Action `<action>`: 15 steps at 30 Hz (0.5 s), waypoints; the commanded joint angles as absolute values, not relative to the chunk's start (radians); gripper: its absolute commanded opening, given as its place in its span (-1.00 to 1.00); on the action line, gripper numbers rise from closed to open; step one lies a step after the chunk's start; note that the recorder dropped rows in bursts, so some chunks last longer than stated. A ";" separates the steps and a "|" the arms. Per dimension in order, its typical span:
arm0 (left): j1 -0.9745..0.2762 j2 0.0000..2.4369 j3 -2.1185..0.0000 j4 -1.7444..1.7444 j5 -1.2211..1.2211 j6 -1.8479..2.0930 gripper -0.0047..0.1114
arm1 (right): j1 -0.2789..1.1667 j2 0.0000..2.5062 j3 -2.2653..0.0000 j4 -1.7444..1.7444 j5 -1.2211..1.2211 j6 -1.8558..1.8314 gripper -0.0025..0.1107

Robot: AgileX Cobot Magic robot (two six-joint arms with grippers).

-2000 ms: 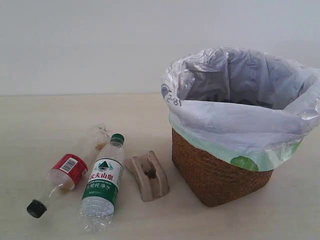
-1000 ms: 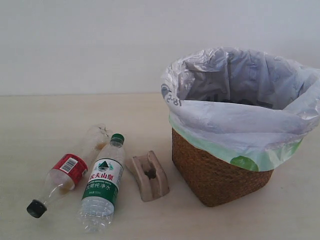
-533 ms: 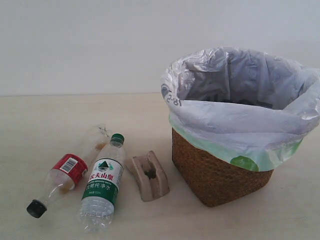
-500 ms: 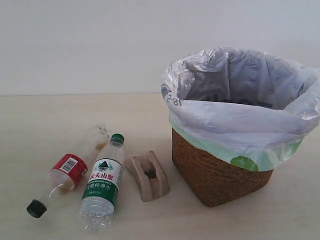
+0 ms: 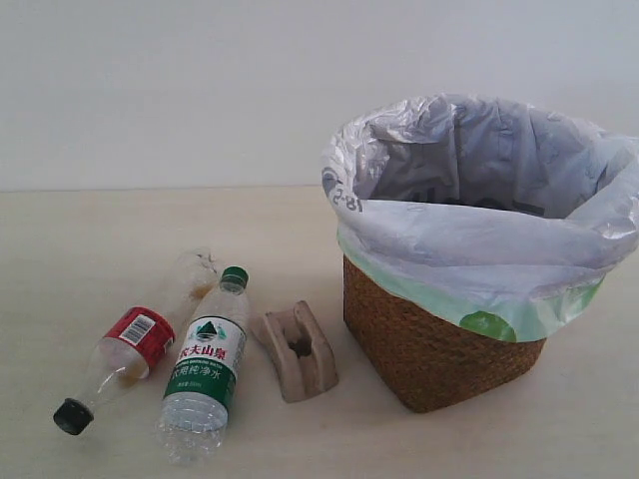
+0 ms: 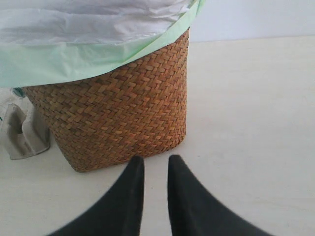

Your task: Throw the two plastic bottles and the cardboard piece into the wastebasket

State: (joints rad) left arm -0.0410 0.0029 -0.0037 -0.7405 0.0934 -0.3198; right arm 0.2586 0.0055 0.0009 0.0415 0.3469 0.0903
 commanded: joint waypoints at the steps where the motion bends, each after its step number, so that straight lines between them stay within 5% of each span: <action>1: -0.039 0.000 0.000 -0.752 0.075 -0.323 -0.85 | 0.260 0.000 0.000 0.041 0.343 0.092 -0.72; 15: -0.045 0.150 -0.196 -0.824 0.403 0.148 -0.85 | 0.260 0.000 0.000 0.041 0.343 0.092 -0.72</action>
